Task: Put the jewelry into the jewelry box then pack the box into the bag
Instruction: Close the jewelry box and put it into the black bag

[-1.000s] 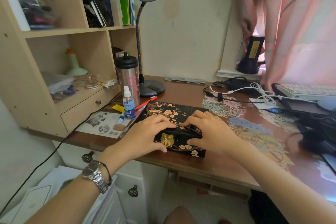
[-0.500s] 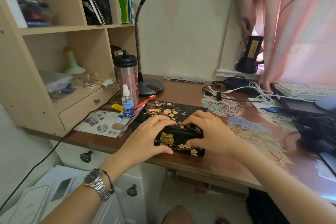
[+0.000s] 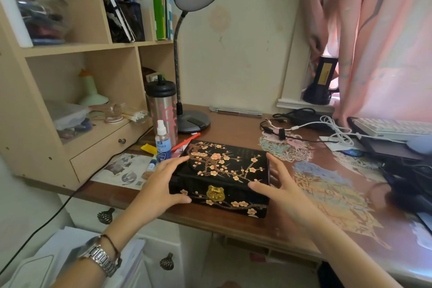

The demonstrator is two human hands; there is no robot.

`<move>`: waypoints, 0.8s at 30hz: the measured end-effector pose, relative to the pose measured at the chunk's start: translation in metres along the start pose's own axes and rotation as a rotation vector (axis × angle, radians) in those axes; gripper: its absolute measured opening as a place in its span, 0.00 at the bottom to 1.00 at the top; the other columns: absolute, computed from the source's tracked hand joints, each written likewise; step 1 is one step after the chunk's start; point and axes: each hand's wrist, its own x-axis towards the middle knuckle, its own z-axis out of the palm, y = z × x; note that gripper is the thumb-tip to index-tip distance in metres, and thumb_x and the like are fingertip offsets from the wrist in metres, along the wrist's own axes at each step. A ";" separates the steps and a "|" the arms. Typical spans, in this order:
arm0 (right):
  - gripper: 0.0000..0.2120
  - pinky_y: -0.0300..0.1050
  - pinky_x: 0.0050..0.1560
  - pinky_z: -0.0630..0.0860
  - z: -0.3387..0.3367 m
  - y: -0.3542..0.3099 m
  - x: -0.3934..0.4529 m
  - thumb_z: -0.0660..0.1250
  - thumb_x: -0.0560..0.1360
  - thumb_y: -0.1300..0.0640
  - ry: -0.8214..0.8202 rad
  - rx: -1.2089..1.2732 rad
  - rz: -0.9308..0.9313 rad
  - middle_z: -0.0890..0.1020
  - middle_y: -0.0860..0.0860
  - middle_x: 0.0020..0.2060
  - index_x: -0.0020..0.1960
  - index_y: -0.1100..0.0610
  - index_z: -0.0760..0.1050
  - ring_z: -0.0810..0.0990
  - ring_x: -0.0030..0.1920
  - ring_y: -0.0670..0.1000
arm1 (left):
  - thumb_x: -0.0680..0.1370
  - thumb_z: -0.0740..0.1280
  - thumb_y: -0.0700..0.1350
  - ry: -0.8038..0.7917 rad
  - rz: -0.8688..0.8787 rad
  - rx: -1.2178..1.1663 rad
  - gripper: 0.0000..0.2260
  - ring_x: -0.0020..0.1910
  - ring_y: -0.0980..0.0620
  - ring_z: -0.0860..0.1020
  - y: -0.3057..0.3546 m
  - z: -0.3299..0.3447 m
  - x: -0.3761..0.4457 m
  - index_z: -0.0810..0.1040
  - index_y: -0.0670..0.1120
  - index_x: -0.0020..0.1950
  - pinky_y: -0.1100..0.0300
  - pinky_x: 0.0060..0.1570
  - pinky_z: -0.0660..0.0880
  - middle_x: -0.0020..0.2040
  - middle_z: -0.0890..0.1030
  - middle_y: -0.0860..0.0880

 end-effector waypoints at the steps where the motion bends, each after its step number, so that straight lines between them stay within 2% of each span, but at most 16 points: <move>1: 0.48 0.24 0.36 0.73 0.000 0.000 0.000 0.75 0.61 0.44 0.004 0.013 0.011 0.67 0.40 0.61 0.74 0.40 0.54 0.71 0.46 0.27 | 0.64 0.79 0.45 -0.001 -0.006 -0.010 0.41 0.69 0.53 0.64 -0.001 0.000 0.001 0.62 0.59 0.71 0.51 0.68 0.64 0.71 0.66 0.52; 4: 0.44 0.22 0.35 0.72 0.001 0.002 -0.001 0.74 0.61 0.45 0.015 0.073 0.037 0.71 0.35 0.53 0.71 0.39 0.57 0.74 0.44 0.26 | 0.63 0.79 0.43 -0.012 -0.041 -0.058 0.40 0.67 0.51 0.68 -0.002 0.002 0.004 0.62 0.63 0.68 0.49 0.65 0.68 0.69 0.69 0.52; 7: 0.39 0.19 0.34 0.70 0.002 0.003 -0.001 0.75 0.62 0.47 0.030 0.106 0.020 0.72 0.35 0.53 0.68 0.39 0.61 0.74 0.41 0.23 | 0.62 0.80 0.41 -0.006 -0.068 -0.102 0.41 0.65 0.50 0.71 -0.003 0.003 0.006 0.64 0.66 0.64 0.51 0.63 0.70 0.66 0.72 0.52; 10: 0.35 0.22 0.35 0.72 0.002 0.004 0.000 0.76 0.67 0.54 0.074 0.142 0.021 0.74 0.38 0.53 0.68 0.41 0.63 0.73 0.46 0.30 | 0.60 0.80 0.38 0.034 -0.091 -0.134 0.40 0.64 0.49 0.71 -0.003 0.003 0.007 0.67 0.65 0.63 0.52 0.62 0.70 0.64 0.74 0.51; 13: 0.35 0.30 0.43 0.75 0.000 0.003 -0.004 0.76 0.67 0.54 0.094 0.131 0.028 0.75 0.43 0.57 0.69 0.42 0.64 0.73 0.53 0.37 | 0.59 0.80 0.39 0.036 -0.081 -0.141 0.40 0.63 0.50 0.71 0.001 0.002 0.004 0.68 0.66 0.62 0.52 0.62 0.70 0.64 0.74 0.51; 15: 0.38 0.42 0.53 0.78 -0.007 0.000 -0.009 0.77 0.62 0.51 0.107 0.152 0.042 0.76 0.48 0.60 0.68 0.42 0.65 0.76 0.59 0.46 | 0.59 0.80 0.40 0.032 -0.054 -0.139 0.40 0.62 0.53 0.71 0.008 0.002 0.003 0.67 0.67 0.62 0.54 0.61 0.71 0.64 0.73 0.54; 16: 0.39 0.43 0.54 0.78 -0.012 -0.001 -0.012 0.77 0.60 0.50 0.113 0.148 0.040 0.77 0.47 0.59 0.67 0.41 0.66 0.77 0.58 0.45 | 0.60 0.80 0.41 0.031 -0.035 -0.128 0.39 0.61 0.55 0.70 0.013 0.004 0.003 0.67 0.67 0.63 0.57 0.60 0.70 0.63 0.72 0.56; 18: 0.35 0.33 0.41 0.79 -0.025 -0.003 -0.019 0.77 0.63 0.52 0.124 0.142 0.022 0.77 0.41 0.54 0.66 0.39 0.66 0.80 0.48 0.36 | 0.60 0.80 0.42 0.029 0.007 -0.123 0.38 0.60 0.57 0.69 0.024 0.009 0.007 0.68 0.66 0.63 0.58 0.58 0.70 0.62 0.70 0.59; 20: 0.33 0.29 0.33 0.77 -0.042 -0.005 -0.029 0.76 0.65 0.55 0.166 0.174 0.024 0.79 0.41 0.50 0.65 0.39 0.68 0.83 0.42 0.35 | 0.60 0.80 0.43 0.027 0.065 -0.145 0.39 0.57 0.61 0.70 0.039 0.017 0.014 0.68 0.65 0.64 0.62 0.56 0.72 0.58 0.71 0.62; 22: 0.35 0.30 0.34 0.77 -0.063 -0.009 -0.043 0.77 0.61 0.52 0.231 0.153 0.031 0.83 0.41 0.49 0.65 0.38 0.68 0.84 0.44 0.39 | 0.60 0.80 0.43 0.004 0.132 -0.168 0.39 0.52 0.69 0.71 0.057 0.029 0.022 0.67 0.68 0.63 0.73 0.46 0.69 0.54 0.71 0.68; 24: 0.38 0.31 0.36 0.77 -0.082 -0.014 -0.062 0.78 0.57 0.49 0.299 0.141 0.033 0.85 0.40 0.48 0.65 0.38 0.68 0.84 0.46 0.42 | 0.60 0.80 0.42 -0.036 0.184 -0.210 0.40 0.50 0.70 0.72 0.077 0.045 0.030 0.67 0.69 0.62 0.77 0.43 0.68 0.52 0.71 0.70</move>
